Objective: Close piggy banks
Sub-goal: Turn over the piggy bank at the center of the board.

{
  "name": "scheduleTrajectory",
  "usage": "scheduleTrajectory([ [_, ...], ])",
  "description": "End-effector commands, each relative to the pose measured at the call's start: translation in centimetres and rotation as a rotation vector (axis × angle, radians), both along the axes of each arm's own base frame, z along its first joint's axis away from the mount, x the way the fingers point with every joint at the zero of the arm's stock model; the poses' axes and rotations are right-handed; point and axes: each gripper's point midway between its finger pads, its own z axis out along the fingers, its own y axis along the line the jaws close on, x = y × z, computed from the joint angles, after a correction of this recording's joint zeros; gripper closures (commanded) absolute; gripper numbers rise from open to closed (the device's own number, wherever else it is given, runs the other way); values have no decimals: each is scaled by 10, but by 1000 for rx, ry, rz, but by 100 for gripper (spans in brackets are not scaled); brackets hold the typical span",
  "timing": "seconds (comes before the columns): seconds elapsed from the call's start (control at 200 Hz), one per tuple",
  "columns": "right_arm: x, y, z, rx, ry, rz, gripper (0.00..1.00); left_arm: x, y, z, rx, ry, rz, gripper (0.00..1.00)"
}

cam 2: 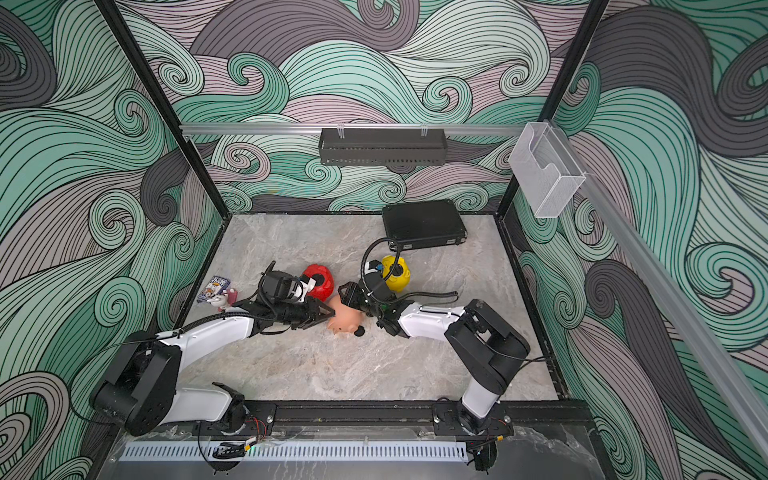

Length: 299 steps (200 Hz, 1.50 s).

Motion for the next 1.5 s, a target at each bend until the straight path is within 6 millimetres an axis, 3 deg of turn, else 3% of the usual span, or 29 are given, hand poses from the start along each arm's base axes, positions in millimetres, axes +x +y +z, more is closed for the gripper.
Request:
scheduleTrajectory([
  [0.0, -31, 38, 34, 117, 25, 137, 38, -8, 19, -38, 136, 73, 57, 63],
  [0.25, -32, 42, 32, 121, 27, 145, 38, -10, 23, -40, 155, 76, 64, 65],
  [0.49, -34, 21, 9, 60, -16, 109, 35, -12, 24, -42, 157, 83, 68, 65],
  [0.786, -36, 14, 6, 95, -33, 74, 34, -13, 24, -41, 155, 88, 77, 65],
  [1.056, -34, 35, 12, 147, -15, 60, 35, -12, 22, -43, 151, 96, 84, 65],
  [1.291, -31, 42, 23, 129, 27, 43, 36, -14, 22, -47, 162, 106, 79, 65],
  [1.491, -34, 46, 18, 121, 75, 42, 37, -13, 22, -47, 167, 104, 77, 64],
])
